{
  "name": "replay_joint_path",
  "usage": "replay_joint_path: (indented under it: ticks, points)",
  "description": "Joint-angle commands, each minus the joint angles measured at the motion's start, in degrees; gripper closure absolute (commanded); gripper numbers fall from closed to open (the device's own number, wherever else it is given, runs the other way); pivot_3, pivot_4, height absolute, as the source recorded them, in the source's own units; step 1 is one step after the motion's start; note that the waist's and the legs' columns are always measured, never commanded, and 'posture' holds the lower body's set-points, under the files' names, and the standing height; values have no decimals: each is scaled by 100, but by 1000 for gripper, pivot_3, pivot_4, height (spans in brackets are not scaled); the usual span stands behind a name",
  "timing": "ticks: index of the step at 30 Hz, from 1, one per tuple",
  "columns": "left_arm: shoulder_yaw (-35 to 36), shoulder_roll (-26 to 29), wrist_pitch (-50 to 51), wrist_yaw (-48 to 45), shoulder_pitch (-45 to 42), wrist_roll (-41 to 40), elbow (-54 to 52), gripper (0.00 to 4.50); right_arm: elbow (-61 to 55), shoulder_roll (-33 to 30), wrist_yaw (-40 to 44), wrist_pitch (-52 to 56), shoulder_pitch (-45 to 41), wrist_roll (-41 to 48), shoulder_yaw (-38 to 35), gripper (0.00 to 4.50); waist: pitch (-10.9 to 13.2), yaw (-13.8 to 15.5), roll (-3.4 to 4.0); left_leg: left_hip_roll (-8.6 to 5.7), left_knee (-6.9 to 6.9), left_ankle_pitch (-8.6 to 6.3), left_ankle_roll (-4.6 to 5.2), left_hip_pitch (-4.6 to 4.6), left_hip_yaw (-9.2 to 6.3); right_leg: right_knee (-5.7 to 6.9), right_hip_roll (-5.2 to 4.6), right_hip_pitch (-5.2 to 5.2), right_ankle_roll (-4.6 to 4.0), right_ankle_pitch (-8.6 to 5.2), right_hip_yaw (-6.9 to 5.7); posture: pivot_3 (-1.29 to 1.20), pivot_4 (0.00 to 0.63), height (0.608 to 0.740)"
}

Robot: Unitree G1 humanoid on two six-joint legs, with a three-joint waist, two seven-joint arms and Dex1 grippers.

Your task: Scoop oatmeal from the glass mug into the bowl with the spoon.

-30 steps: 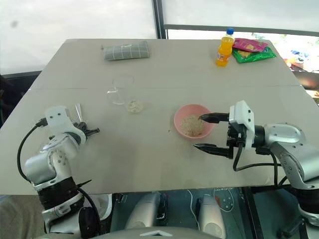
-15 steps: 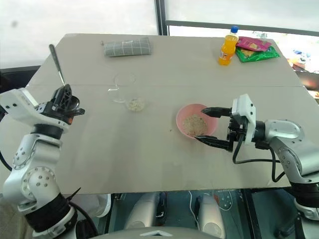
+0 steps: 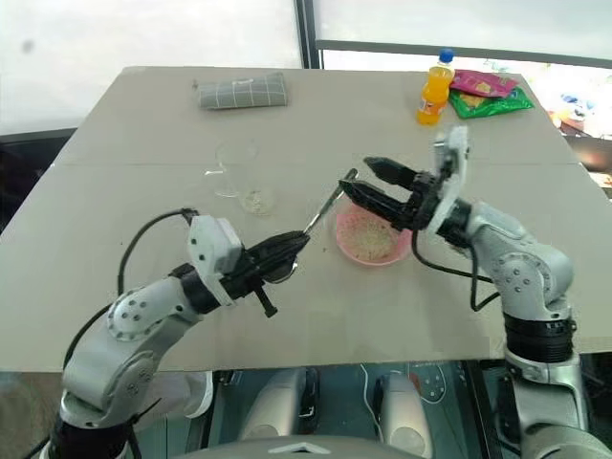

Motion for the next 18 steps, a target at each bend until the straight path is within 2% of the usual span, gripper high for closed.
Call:
replay_joint_path:
  ticks: [1,6,12,13,14,18]
  points:
    - [-146,-104,-546,-45,-233,295,207,4437,-249,108,-794,637,-168,782,-138,0,0,1,0,-3,0,0,0,-5,0,-5,0,-1,2,1,0,0,150,718]
    - [-306,-105,-870,-122,-331,636,460,4437,-300,209,-1399,957,-266,1542,-231,0,1,-10,1,-18,-1,0,2,-6,1,-8,1,-1,24,13,0,0,150,718]
    - [-421,-73,-1082,-198,-293,846,618,4437,-202,217,-1754,934,-374,1741,-210,0,1,-12,2,-15,-1,0,3,-3,-1,0,7,-4,24,13,-1,0,150,718]
    - [-431,-43,-1104,-220,-270,887,631,4500,-197,194,-1738,916,-387,1719,-205,515,1,-11,2,-15,-1,0,3,-3,-1,0,7,-4,24,13,-1,0,150,718]
    - [-429,-30,-1124,-237,-248,910,644,4500,-190,182,-1738,904,-394,1724,-209,686,1,-10,2,-15,-1,0,3,-3,-1,-1,7,-4,24,13,-1,0,150,718]
    - [-395,-7,-1173,-243,-185,977,659,4500,-217,116,-1704,912,-355,1740,-207,2617,1,-9,2,-15,-1,-1,3,-5,0,-3,6,-4,25,13,0,0,150,718]
